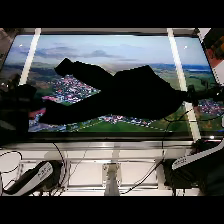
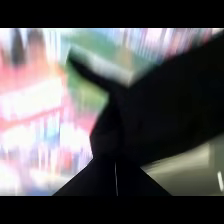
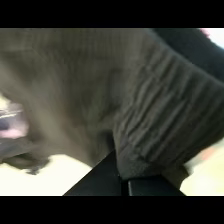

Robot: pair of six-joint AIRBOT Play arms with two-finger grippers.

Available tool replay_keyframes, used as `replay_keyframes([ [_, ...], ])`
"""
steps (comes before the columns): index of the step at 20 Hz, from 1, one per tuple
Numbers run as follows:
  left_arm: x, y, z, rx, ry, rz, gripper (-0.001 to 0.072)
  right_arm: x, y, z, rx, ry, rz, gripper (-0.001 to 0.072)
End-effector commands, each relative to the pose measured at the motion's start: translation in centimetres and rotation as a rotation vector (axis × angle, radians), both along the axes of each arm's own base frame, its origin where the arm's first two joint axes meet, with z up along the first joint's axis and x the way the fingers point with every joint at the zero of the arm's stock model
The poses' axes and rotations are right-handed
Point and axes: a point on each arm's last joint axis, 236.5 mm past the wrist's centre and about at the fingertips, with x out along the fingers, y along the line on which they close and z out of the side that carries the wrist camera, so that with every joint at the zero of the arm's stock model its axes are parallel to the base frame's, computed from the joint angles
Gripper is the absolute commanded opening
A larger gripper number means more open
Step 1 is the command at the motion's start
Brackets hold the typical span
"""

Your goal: Fold the clothes and pants, and hang the long-sleeved shirts on hangers.

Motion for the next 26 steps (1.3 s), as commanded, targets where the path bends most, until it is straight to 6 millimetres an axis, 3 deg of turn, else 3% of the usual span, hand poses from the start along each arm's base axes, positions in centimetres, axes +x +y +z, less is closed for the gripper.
replay_keyframes([
  [1,8.0,1.4,9.6,-0.006,-0.378,0.192,0.0002,6.0,-1.4,11.6,0.228,-0.319,-0.196,0.0011],
  [2,9.6,2.0,12.6,-0.016,-0.475,0.257,0.0002,7.9,-3.5,14.7,0.225,-0.403,-0.296,0.0011],
  [4,11.4,2.4,16.4,-0.013,-0.593,0.305,0.0003,10.1,-6.8,18.8,0.158,-0.483,-0.445,0.0011],
  [6,11.9,2.1,16.8,-0.014,-0.605,0.299,0.0003,11.3,-9.3,20.8,0.060,-0.486,-0.543,0.0011],
  [8,12.1,1.7,15.6,-0.022,-0.569,0.286,0.0003,11.0,-11.3,20.5,-0.065,-0.411,-0.599,0.0011],
  [11,12.2,0.9,12.6,-0.043,-0.476,0.250,0.0003,8.6,-13.2,18.5,-0.246,-0.276,-0.590,0.0011],
  [14,10.7,-0.3,7.8,-0.023,-0.303,0.156,0.0003,4.4,-13.5,14.7,-0.369,-0.082,-0.493,0.0012],
  [17,7.0,-0.9,2.0,0.054,-0.055,0.020,0.0002,-0.3,-12.9,11.9,-0.468,0.058,-0.289,0.0011],
  [21,2.1,1.1,-3.2,0.217,0.168,-0.074,0.0002,-5.5,-12.2,8.8,-0.447,0.208,-0.120,0.0010],
  [26,-3.6,-1.5,-9.8,0.188,0.351,-0.156,0.0001,-11.7,-9.7,3.9,-0.334,0.432,-0.061,0.0010],
])
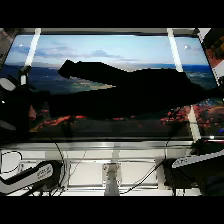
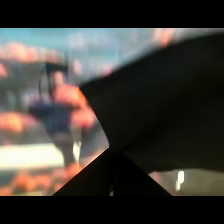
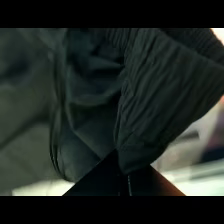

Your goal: Fold the clothes and pants, and hang the long-sleeved shirts on hangers.

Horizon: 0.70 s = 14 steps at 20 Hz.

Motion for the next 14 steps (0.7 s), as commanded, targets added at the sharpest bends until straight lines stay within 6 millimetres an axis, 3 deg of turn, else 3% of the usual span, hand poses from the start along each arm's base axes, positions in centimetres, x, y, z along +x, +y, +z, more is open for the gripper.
replay_keyframes([
  [1,-5.1,-1.6,-4.9,0.023,0.164,-0.085,0.0001,-5.7,1.4,-3.2,0.056,0.189,0.023,0.0011],
  [4,-7.9,-2.3,-7.1,0.085,0.228,-0.169,0.0002,-10.3,1.1,-5.2,0.033,0.311,-0.009,0.0010],
  [8,-9.5,-0.9,-7.1,0.176,0.249,-0.218,0.0001,-14.3,0.1,-6.3,0.044,0.356,-0.102,0.0010],
  [10,-9.6,0.1,-6.6,0.226,0.243,-0.234,0.0002,-15.1,-0.8,-6.5,0.043,0.347,-0.148,0.0010],
  [14,-9.0,0.3,-6.5,0.234,0.215,-0.231,0.0002,-15.1,-2.2,-7.0,0.007,0.310,-0.181,0.0010],
])
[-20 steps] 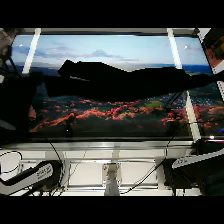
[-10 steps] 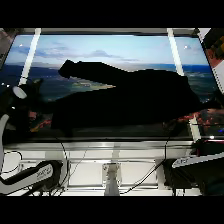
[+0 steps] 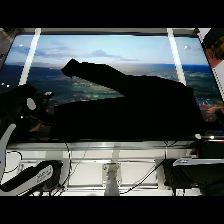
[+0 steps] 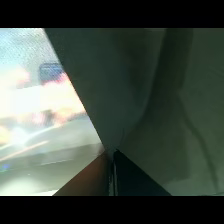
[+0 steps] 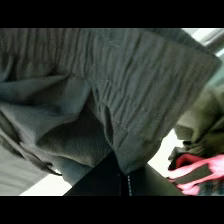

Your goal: Fold the clothes and pants, and hang the long-sleeved shirts on hangers.

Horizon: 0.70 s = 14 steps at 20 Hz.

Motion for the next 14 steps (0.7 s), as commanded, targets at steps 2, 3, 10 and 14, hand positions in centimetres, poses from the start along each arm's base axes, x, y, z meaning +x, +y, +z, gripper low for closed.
replay_keyframes([
  [2,1.4,1.2,0.1,0.048,-0.065,-0.011,0.0002,-0.3,-1.1,-0.6,-0.035,-0.017,-0.021,0.0011],
  [3,2.0,1.6,0.2,0.056,-0.094,0.006,0.0003,-0.3,-1.2,-0.6,-0.039,-0.019,-0.023,0.0011],
  [10,7.5,3.6,2.1,0.060,-0.336,0.204,0.0493,1.9,-2.8,1.4,-0.095,-0.077,-0.084,0.0492],
  [14,8.7,3.8,3.6,0.052,-0.367,0.245,0.0582,6.3,-5.7,5.7,-0.195,-0.262,-0.106,0.0492],
])
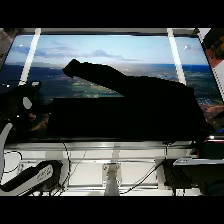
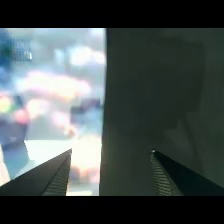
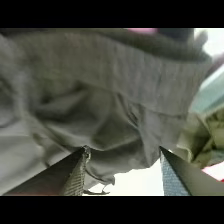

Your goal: Fold the clothes and pants, and hang the long-sleeved shirts on hangers.

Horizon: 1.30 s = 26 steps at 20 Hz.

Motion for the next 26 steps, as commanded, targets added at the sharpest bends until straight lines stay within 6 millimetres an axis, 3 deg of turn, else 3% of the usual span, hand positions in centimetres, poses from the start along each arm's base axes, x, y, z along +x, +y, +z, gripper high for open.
replay_keyframes([
  [1,2.0,-0.1,1.7,-0.030,-0.076,0.055,0.0581,5.0,-1.6,3.9,-0.061,-0.208,-0.030,0.0492],
  [2,3.4,-1.0,2.7,-0.101,-0.136,0.105,0.0580,7.8,-1.3,5.5,-0.041,-0.331,-0.044,0.0491],
  [4,8.2,-3.9,6.8,-0.343,-0.348,0.241,0.0580,12.8,0.2,8.8,0.015,-0.565,-0.039,0.0490],
  [6,12.2,-5.8,10.4,-0.599,-0.504,0.387,0.0580,16.1,1.3,10.5,0.021,-0.692,-0.013,0.0491],
  [8,14.8,-8.0,10.8,-0.740,-0.526,0.416,0.0580,18.5,1.6,10.9,-0.026,-0.735,-0.007,0.0491],
  [10,17.2,-10.6,9.6,-0.806,-0.518,0.404,0.0581,20.4,3.0,10.8,-0.043,-0.759,0.039,0.0492],
  [11,18.7,-11.1,8.7,-0.755,-0.545,0.361,0.0581,21.1,3.8,10.7,-0.045,-0.765,0.067,0.0491],
  [15,22.6,-15.6,7.1,-0.272,-0.639,-0.232,0.0576,22.8,6.4,8.8,0.003,-0.742,0.126,0.0491],
  [18,24.3,-17.6,6.3,-0.027,-0.680,-0.447,0.0486,23.3,7.4,7.5,0.033,-0.723,0.141,0.0491],
  [22,24.4,-17.1,4.1,0.184,-0.642,-0.649,0.0426,23.5,7.6,6.9,0.047,-0.716,0.140,0.0491],
  [26,25.1,-14.1,3.2,0.305,-0.627,-0.701,0.0416,23.5,7.6,6.8,0.049,-0.713,0.140,0.0491],
])
